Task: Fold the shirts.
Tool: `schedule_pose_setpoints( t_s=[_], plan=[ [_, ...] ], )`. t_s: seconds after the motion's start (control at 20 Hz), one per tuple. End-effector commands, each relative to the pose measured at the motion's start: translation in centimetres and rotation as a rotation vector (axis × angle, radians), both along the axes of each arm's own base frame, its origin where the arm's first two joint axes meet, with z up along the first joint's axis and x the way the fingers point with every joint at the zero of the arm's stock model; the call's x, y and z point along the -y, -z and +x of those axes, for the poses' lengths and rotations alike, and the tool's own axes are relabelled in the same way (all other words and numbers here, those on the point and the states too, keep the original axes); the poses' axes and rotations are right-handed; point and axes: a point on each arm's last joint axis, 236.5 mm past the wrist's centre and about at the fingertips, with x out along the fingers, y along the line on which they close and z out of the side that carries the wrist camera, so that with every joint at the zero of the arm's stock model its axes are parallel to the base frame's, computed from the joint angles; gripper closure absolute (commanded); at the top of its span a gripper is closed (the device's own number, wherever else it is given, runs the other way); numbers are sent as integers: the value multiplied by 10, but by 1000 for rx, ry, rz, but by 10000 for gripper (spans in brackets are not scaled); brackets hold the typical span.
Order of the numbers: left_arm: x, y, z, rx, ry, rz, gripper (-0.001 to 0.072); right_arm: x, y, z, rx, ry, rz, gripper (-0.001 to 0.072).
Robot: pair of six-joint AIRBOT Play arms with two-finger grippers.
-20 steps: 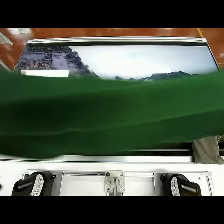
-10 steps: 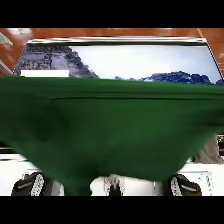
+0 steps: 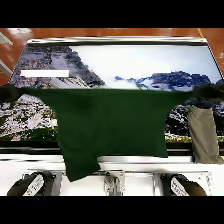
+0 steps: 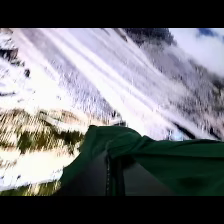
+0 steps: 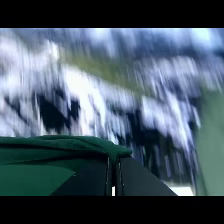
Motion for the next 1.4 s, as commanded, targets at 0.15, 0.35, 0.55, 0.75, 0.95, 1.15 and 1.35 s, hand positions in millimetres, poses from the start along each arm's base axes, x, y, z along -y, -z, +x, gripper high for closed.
schedule_pose_setpoints(
  t_s=[0.15, 0.35, 0.55, 0.75, 0.95, 1.15, 1.35],
  plan=[
    [3, 59, 142, 218, -54, 59, 666, -74, 35, 183, 514, -68, -21, 648],
    [7, 97, 180, 266, -124, 106, 666, -80, 90, 209, 519, -39, -12, 647],
    [18, 137, 183, 189, -98, 99, 666, -73, 140, 203, 392, 38, 76, 648],
    [32, 160, 177, 117, -51, 81, 666, -78, 159, 192, 302, 23, 88, 648],
    [49, 189, 144, -62, 58, 18, 666, -86, 177, 168, 165, -8, 104, 647],
    [54, 227, 79, -361, 171, 0, 666, -81, 196, 127, -39, -38, 111, 647],
    [29, 254, 32, -607, 107, 74, 666, -72, 217, 86, -235, -37, 140, 648]
  ],
)
